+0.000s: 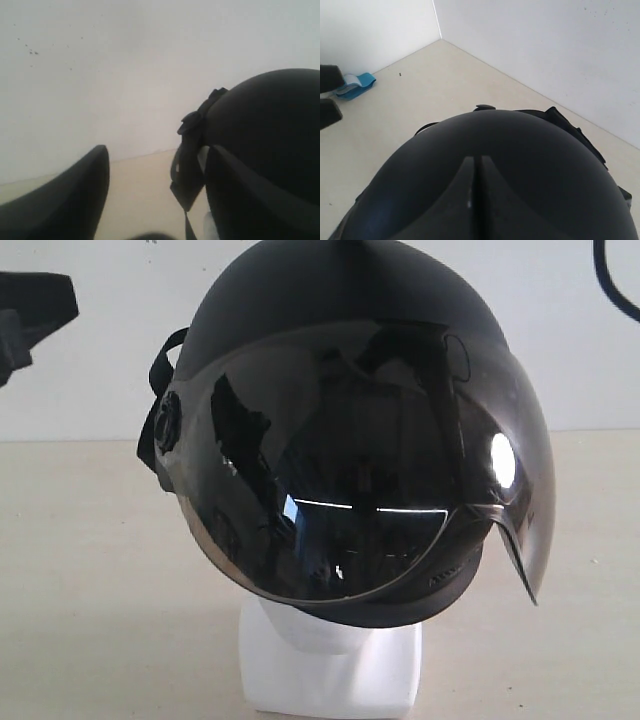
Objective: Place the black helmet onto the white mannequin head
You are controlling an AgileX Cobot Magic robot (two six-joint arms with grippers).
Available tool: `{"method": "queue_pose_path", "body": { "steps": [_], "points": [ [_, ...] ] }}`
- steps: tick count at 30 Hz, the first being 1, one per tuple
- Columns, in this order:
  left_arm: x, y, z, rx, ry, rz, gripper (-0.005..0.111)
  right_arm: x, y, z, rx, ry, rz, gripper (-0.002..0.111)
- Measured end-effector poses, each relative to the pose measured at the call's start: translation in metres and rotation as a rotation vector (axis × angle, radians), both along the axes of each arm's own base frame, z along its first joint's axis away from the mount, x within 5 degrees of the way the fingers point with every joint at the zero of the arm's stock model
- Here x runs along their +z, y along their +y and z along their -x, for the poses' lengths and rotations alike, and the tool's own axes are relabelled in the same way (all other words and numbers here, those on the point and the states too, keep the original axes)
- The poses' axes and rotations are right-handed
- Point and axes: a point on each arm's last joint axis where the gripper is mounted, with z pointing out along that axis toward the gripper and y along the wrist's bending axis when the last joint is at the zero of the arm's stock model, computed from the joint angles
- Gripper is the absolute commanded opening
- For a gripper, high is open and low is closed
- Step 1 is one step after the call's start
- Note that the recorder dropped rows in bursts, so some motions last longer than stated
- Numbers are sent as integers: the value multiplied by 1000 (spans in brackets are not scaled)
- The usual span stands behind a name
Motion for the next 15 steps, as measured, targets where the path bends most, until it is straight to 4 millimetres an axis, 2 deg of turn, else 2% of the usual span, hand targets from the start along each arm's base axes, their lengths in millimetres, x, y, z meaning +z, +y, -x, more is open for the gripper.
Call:
{"method": "queue_pose_path", "body": {
  "steps": [4, 8, 15],
  "points": [
    [-10, -12, -10, -48, 49, -10, 52, 0, 0, -1, -6, -10, 5, 0],
    [-33, -19, -17, -52, 123, -53, 52, 0, -1, -2, -16, -17, 10, 0],
    [-45, -23, -22, -46, 181, -24, 52, 0, -2, -3, -25, -23, 13, 0]
  ]
}}
